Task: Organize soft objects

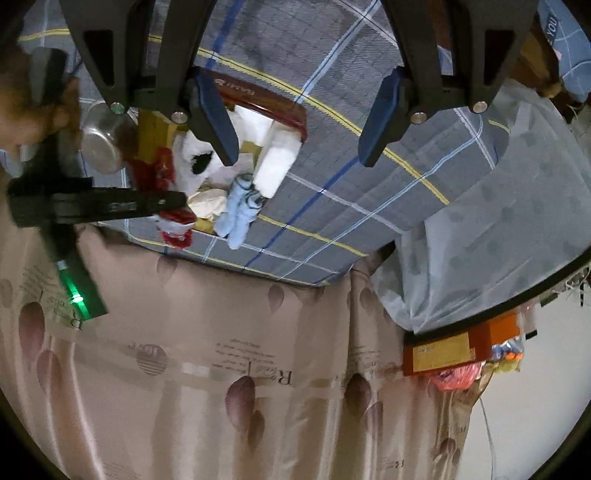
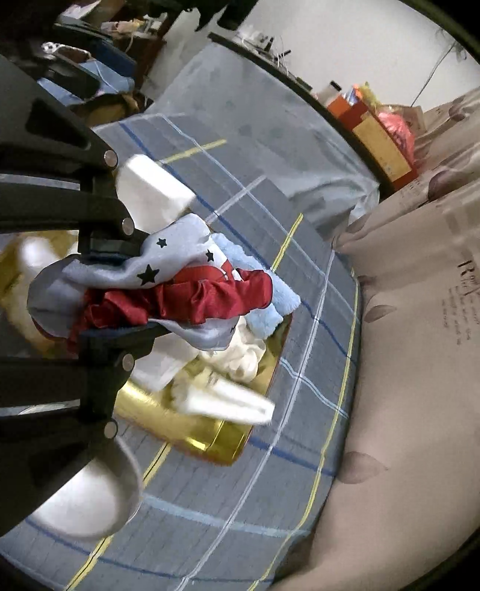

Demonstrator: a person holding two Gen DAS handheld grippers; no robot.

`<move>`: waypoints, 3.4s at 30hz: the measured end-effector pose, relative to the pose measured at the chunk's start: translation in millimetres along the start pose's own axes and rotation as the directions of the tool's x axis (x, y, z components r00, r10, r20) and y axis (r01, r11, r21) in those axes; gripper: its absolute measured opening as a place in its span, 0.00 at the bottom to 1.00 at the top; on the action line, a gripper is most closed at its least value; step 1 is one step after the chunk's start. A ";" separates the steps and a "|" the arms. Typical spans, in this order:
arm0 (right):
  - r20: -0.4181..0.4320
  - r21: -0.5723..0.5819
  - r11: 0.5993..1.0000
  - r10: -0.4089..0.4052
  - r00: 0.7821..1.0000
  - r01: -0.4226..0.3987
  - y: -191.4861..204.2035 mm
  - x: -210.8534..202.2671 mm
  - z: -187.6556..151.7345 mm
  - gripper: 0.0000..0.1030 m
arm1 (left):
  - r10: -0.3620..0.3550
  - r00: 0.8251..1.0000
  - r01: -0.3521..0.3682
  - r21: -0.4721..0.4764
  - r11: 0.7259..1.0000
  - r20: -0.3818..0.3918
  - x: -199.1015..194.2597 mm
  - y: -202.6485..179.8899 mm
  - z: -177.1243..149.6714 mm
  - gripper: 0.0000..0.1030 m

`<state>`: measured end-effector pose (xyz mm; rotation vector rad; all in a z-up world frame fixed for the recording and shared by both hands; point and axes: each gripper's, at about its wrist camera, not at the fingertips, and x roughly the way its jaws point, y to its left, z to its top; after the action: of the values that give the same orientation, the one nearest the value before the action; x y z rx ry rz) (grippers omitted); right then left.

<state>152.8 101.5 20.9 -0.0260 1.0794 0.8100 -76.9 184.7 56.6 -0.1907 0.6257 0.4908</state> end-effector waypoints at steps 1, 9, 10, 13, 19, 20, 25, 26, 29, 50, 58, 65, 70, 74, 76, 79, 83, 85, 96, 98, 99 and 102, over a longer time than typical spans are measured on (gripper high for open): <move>-0.003 0.006 1.000 -0.006 1.000 0.006 -0.1 5.0 1.0 0.23 | 0.002 1.000 -0.002 -0.003 1.000 -0.004 1.1 2.4 -0.4 0.67; -0.009 0.009 0.995 -0.104 0.995 0.104 0.2 39.2 11.1 0.24 | 0.026 0.998 -0.025 0.019 1.000 -0.055 19.0 9.9 -2.4 0.67; -0.012 0.005 0.994 -0.111 0.994 0.111 0.7 43.1 10.5 0.24 | 0.032 0.998 -0.031 0.023 0.999 -0.059 20.6 8.9 -2.7 0.67; -0.010 -0.040 0.988 -0.149 0.989 0.148 9.0 51.1 7.5 0.25 | 0.035 0.996 -0.033 0.028 0.999 -0.076 25.7 8.9 -3.8 0.67; 0.019 -0.117 0.970 -0.213 0.977 0.214 22.0 53.5 2.3 0.36 | 0.040 0.994 -0.035 0.046 0.998 -0.106 32.3 5.5 -7.4 0.67; 0.031 -0.121 0.967 -0.222 0.975 0.224 23.0 52.1 1.3 0.43 | 0.039 0.993 -0.034 0.048 0.998 -0.110 33.0 5.1 -8.0 0.67; 0.073 -0.110 0.967 -0.224 0.972 0.231 23.3 42.0 -2.5 0.59 | 0.039 0.992 -0.033 0.053 0.998 -0.122 33.9 4.4 -9.0 0.67; 0.074 -0.110 0.967 -0.222 0.972 0.229 23.6 40.4 -3.0 0.60 | 0.040 0.991 -0.034 0.054 0.998 -0.126 34.6 4.2 -9.2 0.67; 0.094 -0.103 0.969 -0.214 0.972 0.224 24.0 31.5 -5.5 0.67 | 0.041 0.990 -0.033 0.057 0.998 -0.136 36.7 3.0 -10.5 0.67; 0.229 -0.028 0.997 -0.058 0.972 0.066 43.2 -43.4 -41.0 0.67 | 0.061 0.988 -0.054 0.050 0.997 -0.140 37.6 7.0 -10.8 0.67; 0.315 0.030 0.986 -0.165 0.935 0.164 49.1 -80.3 -87.0 0.68 | 0.033 0.995 -0.026 0.074 0.997 -0.094 31.1 5.7 -11.9 0.67; 0.419 0.005 0.956 -0.269 0.867 0.295 72.9 -115.4 -134.5 0.84 | -0.076 0.997 0.075 0.091 0.993 0.013 0.9 7.4 -9.6 0.67; 0.509 -0.003 0.929 -0.318 0.800 0.371 97.6 -140.4 -159.8 0.88 | -0.122 0.991 0.114 0.123 0.986 0.054 -25.6 5.4 -11.8 0.67; 0.591 0.044 0.904 -0.367 0.718 0.426 111.3 -162.8 -176.8 0.97 | -0.166 0.985 0.159 0.124 0.979 0.051 -40.7 8.9 -17.7 0.67; 0.620 0.079 0.888 -0.400 0.675 0.453 115.3 -172.1 -184.0 0.99 | -0.187 0.981 0.180 0.122 0.976 0.045 -45.9 10.9 -20.4 0.67; 0.639 0.117 0.863 -0.444 0.628 0.491 118.3 -180.3 -190.6 0.99 | -0.207 0.977 0.200 0.127 0.972 0.043 -50.0 11.9 -25.8 0.67; 0.626 0.112 0.861 -0.449 0.638 0.495 117.8 -182.5 -190.5 0.99 | -0.235 0.972 0.230 0.128 0.965 0.030 -49.0 11.2 -30.8 0.67; 0.625 0.103 0.867 -0.438 0.646 0.489 117.7 -182.4 -190.1 0.99 | -0.229 0.973 0.222 0.138 0.965 0.036 -49.1 9.9 -32.0 0.67; 0.613 0.103 0.861 -0.449 0.651 0.497 113.3 -176.9 -199.4 0.99 | -0.242 0.970 0.230 0.190 0.954 0.040 -50.3 -0.4 -37.4 0.67; 0.610 0.112 0.863 -0.451 0.652 0.492 110.8 -176.9 -199.9 0.99 | -0.248 0.968 0.236 0.193 0.952 0.041 -50.6 -0.8 -38.2 0.67; 0.608 0.116 0.867 -0.448 0.656 0.485 108.4 -177.1 -200.0 0.99 | -0.255 0.966 0.242 0.196 0.950 0.042 -51.1 -1.3 -38.8 0.67; 0.601 0.126 0.867 -0.453 0.659 0.482 104.4 -176.4 -200.4 0.99 | -0.253 0.966 0.238 0.209 0.949 0.049 -52.0 -4.4 -40.2 0.67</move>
<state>-102.9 -3.5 97.0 -0.0716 0.3857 0.3148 -131.8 148.4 56.0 -0.0562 0.5650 0.1903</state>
